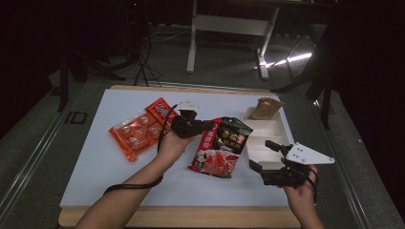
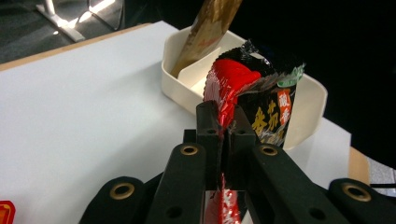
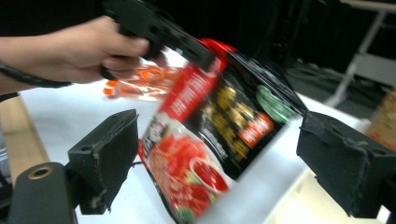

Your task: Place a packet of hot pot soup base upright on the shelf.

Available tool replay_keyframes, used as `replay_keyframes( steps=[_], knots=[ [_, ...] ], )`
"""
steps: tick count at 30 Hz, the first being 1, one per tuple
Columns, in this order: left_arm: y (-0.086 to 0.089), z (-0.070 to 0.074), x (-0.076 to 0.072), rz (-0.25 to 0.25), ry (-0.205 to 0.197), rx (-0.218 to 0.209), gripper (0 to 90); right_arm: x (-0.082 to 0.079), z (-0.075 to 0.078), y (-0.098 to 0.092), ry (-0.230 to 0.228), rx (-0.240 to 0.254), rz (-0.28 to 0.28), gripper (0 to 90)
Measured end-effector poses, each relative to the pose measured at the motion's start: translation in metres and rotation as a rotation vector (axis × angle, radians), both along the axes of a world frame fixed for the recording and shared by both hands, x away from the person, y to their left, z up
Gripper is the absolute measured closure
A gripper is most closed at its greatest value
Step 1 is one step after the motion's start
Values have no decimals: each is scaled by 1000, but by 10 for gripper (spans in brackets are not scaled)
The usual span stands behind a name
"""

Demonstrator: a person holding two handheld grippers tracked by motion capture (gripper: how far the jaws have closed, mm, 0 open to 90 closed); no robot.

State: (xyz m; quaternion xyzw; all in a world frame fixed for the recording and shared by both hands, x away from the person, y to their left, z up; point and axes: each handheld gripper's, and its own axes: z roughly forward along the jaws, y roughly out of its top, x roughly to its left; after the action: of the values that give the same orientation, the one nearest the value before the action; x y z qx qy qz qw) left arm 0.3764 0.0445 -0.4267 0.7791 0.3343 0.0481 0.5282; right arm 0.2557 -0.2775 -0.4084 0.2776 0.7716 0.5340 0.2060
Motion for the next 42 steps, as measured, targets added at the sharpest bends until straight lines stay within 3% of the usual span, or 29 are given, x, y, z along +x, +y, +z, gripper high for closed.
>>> replay_keyframes(
  steps=[3, 6, 10, 14, 18, 27, 31, 32, 33, 35, 42],
  knots=[
    [7, 4, -3, 1, -6, -16, 877, 1, 2, -1, 33, -11, -32, 113],
    [15, 9, -5, -5, -5, -42, 876, 1, 2, 1, 10, -30, -66, 106],
    [23, 14, -9, -12, -10, -74, 876, 6, 2, 1, 58, -9, -53, 106],
    [28, 17, -13, -22, -13, -102, 876, 9, 6, 3, 72, 8, -48, 125],
    [29, 21, -17, -65, -38, -132, 875, 13, 13, 7, 66, 25, -33, 127],
    [30, 26, -27, -96, -58, -203, 875, 25, 21, 23, 63, 26, -1, 190],
    [30, 26, -30, -104, -67, -218, 875, 30, 23, 30, 72, 22, 7, 243],
    [30, 27, -32, -109, -77, -240, 875, 31, 23, 32, 76, 21, 17, 260],
    [30, 28, -32, -109, -77, -249, 875, 34, 23, 36, 87, 28, 29, 347],
    [32, 29, -33, -108, -77, -268, 875, 36, 23, 38, 99, 35, 37, 435],
    [32, 34, -38, -105, -97, -283, 875, 37, 31, 40, 89, 58, 55, 619]
  ],
)
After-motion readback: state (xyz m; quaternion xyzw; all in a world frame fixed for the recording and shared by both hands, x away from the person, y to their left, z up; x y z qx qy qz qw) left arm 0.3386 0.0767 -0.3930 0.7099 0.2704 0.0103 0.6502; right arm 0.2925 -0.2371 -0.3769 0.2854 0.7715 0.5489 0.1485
